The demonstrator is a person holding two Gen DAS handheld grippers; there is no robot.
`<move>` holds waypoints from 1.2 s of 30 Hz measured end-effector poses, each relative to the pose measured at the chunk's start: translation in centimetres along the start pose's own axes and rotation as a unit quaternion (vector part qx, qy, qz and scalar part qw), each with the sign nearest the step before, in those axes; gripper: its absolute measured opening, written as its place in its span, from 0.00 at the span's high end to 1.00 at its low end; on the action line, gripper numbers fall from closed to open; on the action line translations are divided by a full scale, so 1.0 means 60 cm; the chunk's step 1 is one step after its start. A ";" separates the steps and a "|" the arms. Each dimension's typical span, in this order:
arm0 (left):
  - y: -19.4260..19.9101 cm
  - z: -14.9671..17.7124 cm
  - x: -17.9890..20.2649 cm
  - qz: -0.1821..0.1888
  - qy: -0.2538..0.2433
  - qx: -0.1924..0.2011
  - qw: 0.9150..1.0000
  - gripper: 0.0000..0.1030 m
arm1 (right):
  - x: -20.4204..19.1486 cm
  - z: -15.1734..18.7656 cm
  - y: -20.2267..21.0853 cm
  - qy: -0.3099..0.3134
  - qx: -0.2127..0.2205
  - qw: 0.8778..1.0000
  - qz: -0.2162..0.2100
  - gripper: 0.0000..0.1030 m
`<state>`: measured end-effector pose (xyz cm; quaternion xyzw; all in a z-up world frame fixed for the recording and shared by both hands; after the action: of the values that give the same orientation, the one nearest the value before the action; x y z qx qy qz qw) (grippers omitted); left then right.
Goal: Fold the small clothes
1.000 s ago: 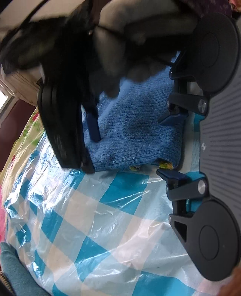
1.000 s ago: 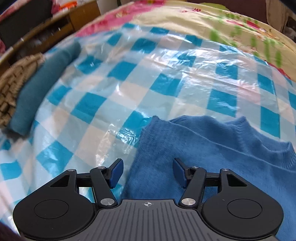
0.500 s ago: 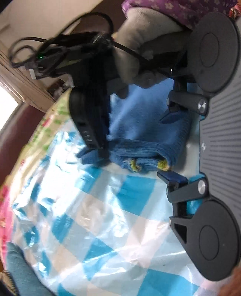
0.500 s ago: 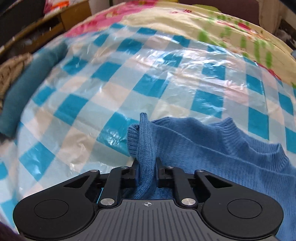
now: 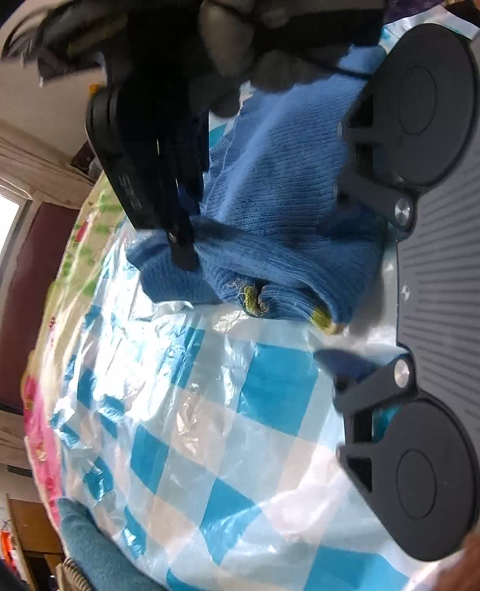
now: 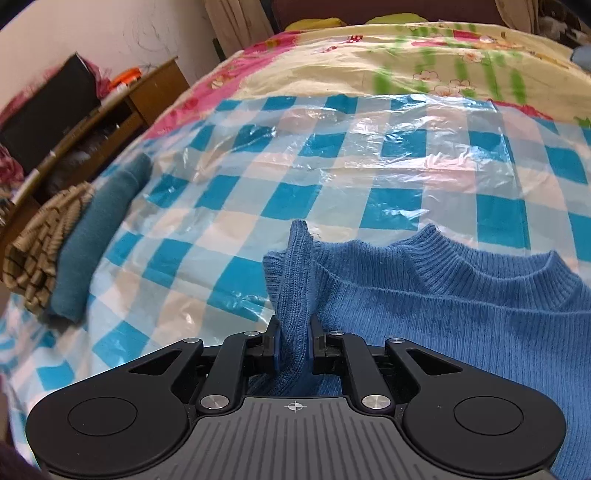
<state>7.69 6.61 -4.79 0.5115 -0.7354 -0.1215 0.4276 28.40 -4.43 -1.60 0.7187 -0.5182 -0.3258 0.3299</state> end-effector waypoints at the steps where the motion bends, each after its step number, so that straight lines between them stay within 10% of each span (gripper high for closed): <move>1: -0.005 0.001 0.003 0.003 0.004 -0.005 1.000 0.64 | 0.007 0.000 0.005 -0.004 0.002 1.000 -0.005 0.89; 5: -0.012 -0.009 0.033 0.034 -0.007 -0.007 0.999 0.77 | 0.049 -0.002 0.039 -0.032 0.016 0.999 -0.030 0.89; 17: -0.084 -0.015 0.266 0.146 -0.158 -0.050 0.975 0.78 | 0.308 0.043 0.158 -0.166 0.083 0.982 -0.030 0.89; 28: -0.162 0.050 0.326 0.115 -0.211 -0.115 0.964 0.78 | 0.411 0.126 0.103 -0.252 0.042 0.965 -0.065 0.78; 32: -0.171 0.044 0.329 0.110 -0.221 -0.113 0.962 0.78 | 0.398 0.110 0.096 -0.237 0.040 0.967 -0.086 0.48; 34: -0.168 0.049 0.338 0.109 -0.235 -0.112 0.959 0.78 | 0.391 0.107 0.095 -0.220 0.042 0.972 -0.078 0.48; 36: -0.169 0.053 0.344 0.108 -0.243 -0.112 0.957 0.78 | 0.387 0.102 0.094 -0.206 0.039 0.976 -0.055 0.71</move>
<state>9.59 -16.38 -2.54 0.3330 -0.8496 -0.2769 0.3009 26.26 -28.92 -3.42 0.6757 -0.5470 -0.4643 0.1690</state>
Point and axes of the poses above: each gripper's, at about its wrist camera, not at the fingertips, and y roughly against the way its jaws point, x to its right, z to its underside, the point moved 2 cm from there along -y, roughly the way its jaws point, and after that the axes turned 14 degrees about z, right-handed, at the moved point
